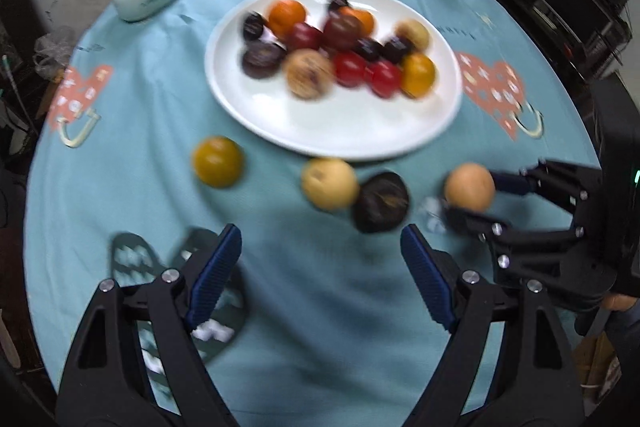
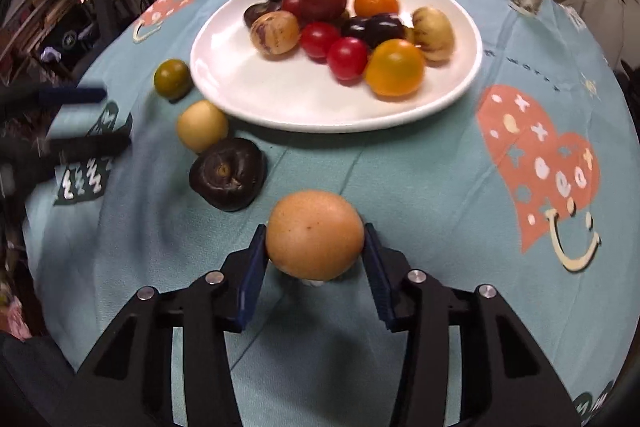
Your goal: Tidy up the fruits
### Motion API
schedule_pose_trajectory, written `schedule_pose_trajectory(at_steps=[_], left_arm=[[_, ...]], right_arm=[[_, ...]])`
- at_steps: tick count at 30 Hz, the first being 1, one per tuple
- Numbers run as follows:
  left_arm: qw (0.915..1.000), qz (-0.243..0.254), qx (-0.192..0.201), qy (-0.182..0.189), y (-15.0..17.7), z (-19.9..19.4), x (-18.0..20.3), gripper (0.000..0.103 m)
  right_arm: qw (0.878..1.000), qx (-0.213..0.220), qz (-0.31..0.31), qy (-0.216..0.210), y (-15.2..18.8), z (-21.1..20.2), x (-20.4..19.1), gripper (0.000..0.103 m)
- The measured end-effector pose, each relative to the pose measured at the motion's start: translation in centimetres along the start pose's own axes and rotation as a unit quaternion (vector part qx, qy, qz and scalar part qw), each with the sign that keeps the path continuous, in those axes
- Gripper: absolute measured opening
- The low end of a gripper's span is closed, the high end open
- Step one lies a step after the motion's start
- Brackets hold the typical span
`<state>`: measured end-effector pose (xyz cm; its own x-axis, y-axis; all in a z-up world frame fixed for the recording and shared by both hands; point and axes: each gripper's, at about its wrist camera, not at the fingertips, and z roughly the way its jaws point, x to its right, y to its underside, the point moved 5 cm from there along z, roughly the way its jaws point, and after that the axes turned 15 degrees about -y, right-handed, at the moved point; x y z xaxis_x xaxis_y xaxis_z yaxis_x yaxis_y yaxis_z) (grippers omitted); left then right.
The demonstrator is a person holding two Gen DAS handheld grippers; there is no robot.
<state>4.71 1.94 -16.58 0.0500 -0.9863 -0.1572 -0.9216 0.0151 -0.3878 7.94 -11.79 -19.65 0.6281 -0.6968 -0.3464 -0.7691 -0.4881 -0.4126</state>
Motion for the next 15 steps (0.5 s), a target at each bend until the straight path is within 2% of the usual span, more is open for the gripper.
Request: schedule_pose_trajectory(at_steps=[5, 9, 15], left_arm=[[0.9993, -0.030, -0.017, -0.013, -0.1, 1.7, 2.9, 0.084], [0.9947, -0.088, -0.030, -0.043, -1.3, 3.6, 3.3, 0.083], [0.9878, -0.128, -0.046, -0.076, -1.8, 5.3, 3.8, 0.081]], right_arm=[[1.000, 0.009, 0.012, 0.000, 0.7, -1.3, 1.2, 0.047], [1.000, 0.009, 0.006, -0.009, 1.1, -1.9, 1.6, 0.047], [1.000, 0.009, -0.011, -0.024, 1.6, -3.1, 2.4, 0.047]])
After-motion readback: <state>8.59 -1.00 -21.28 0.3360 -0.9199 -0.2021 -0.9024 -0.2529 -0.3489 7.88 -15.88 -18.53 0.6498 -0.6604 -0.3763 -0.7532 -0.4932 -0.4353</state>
